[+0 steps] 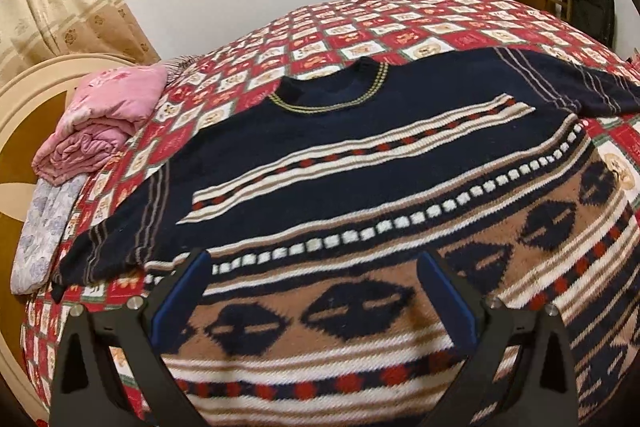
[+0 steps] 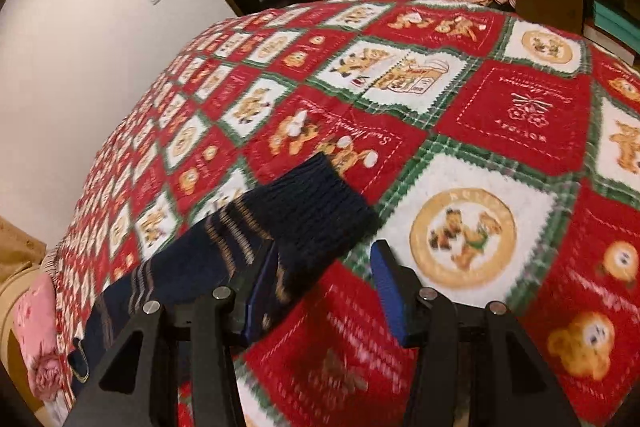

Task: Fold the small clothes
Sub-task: 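Reach the right tool to a sweater sleeve cuff and close on it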

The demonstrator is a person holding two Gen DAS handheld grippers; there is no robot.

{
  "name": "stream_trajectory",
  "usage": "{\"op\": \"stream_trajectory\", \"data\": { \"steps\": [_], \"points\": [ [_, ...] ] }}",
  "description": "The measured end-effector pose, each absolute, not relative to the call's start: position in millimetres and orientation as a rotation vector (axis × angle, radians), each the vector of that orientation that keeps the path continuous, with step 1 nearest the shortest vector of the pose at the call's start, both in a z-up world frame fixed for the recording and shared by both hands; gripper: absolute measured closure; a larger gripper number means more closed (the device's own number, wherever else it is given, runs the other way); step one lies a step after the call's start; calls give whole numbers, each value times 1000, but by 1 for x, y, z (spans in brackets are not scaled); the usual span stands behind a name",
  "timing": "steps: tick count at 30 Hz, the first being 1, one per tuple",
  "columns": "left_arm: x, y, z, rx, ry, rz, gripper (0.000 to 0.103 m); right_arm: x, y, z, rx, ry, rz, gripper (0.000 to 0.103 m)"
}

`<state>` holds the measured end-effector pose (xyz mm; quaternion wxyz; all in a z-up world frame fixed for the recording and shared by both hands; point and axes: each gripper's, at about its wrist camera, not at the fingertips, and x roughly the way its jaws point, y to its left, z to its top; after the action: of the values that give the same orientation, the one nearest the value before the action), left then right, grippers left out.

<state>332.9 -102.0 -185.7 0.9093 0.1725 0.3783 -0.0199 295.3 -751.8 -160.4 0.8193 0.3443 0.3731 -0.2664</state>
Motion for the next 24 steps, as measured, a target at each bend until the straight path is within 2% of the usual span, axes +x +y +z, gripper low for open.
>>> {"op": "stream_trajectory", "data": {
  "steps": [3,5,6,7,10,16,24],
  "points": [
    [338,-105,-189,356,783,-49,0,304,-756,-163,725,788,-579,57],
    [343,-106,-191,352,790,-52,0,313,-757,-165,708,794,-583,67],
    [345,-107,-192,351,792,-53,0,316,-757,-166,698,799,-587,79],
    [346,-108,-192,347,794,-56,0,321,-756,-167,685,809,-586,86],
    [347,-109,-190,333,795,-71,0,328,-750,-165,640,820,-584,91],
    [349,-102,-186,281,805,-96,0,344,-699,-126,530,767,-477,93],
    [341,-90,-176,240,784,-116,0,385,-533,-66,260,720,-187,94]
  ]
}}
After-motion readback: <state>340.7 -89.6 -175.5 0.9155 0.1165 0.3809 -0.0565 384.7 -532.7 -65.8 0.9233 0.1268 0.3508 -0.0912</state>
